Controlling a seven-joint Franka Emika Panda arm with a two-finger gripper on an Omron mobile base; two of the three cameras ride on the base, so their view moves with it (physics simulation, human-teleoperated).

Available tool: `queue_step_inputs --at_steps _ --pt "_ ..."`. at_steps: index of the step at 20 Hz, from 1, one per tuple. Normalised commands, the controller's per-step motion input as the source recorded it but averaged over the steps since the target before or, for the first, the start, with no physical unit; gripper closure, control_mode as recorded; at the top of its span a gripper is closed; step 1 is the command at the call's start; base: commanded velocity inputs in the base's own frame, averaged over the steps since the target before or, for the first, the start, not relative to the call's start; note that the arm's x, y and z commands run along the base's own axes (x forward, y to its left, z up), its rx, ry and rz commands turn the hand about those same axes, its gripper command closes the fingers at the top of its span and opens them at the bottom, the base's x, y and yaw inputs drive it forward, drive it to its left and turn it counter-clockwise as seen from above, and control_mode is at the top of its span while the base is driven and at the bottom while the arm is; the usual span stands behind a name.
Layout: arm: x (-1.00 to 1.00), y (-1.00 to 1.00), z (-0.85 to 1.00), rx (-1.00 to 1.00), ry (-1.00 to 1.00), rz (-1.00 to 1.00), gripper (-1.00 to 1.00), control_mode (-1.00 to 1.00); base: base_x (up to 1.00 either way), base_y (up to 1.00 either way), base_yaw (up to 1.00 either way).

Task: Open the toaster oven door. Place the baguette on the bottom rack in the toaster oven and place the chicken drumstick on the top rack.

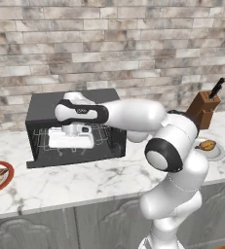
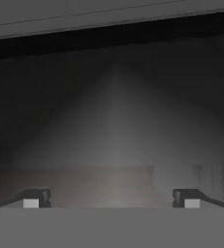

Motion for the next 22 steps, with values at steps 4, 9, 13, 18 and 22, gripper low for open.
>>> queue_step_inputs --at_steps 4,9,13,18,22 --pt "-0.75 0.05 -0.73 -0.14 0.03 -0.12 -1.0 -1.0 0.0 0.0 0.0" --pt "-0.65 0.02 -0.7 -0.24 -0.11 -0.09 -1.0 -1.0 0.0 0.0 0.0" --pt "-0.55 0.0 -0.47 -0.2 -0.24 -0.09 -1.0 -1.0 0.0 0.0 0.0" --pt "-0.09 -0.02 0.16 -0.02 -0.05 -0.11 -1.0 -1.0 0.0 0.0 0.0" --pt "-0.03 -0.09 0.61 0.0 0.0 -0.03 -1.0 -1.0 0.0 0.0 0.0"
